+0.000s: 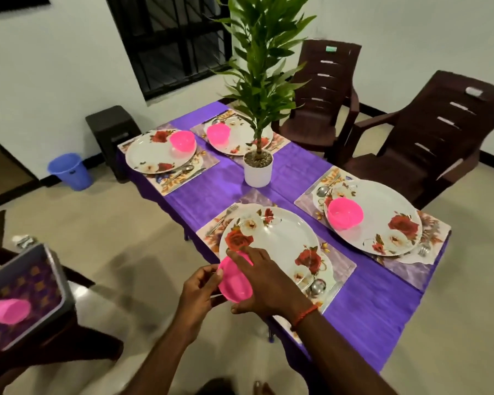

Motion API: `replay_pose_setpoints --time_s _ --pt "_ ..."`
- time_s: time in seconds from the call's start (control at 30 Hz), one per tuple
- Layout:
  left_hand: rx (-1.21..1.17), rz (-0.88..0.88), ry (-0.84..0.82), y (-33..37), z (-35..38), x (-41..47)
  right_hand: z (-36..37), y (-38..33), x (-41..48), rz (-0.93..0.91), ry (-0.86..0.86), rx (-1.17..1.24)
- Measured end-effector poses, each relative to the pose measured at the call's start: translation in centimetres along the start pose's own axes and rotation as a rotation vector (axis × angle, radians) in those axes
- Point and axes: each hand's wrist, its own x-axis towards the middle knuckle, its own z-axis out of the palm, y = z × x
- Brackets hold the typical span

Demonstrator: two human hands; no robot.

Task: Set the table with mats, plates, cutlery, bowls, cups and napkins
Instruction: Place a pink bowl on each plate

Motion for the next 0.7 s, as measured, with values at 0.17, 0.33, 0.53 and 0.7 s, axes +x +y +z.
replay_pose_setpoints --time_s 0.17,0.33,0.53,0.7 --pt "0.052 -0.070 -0.125 1.3 1.3 5.7 -0.4 3.0 2.4 0.133 0.067 -0.008" --pt "0.106 -0.081 -0.233 2.4 2.5 11.8 -0.9 5.6 4.8 0.355 0.118 -0.030" --pt "0.238 -0.096 -0.333 2.4 3.5 17.2 0.0 7.9 6.7 0.614 0.169 0.079" --pt "0.278 -0.147 -0.436 2.1 5.0 19.3 0.4 9.1 6.9 0.750 0.238 0.108"
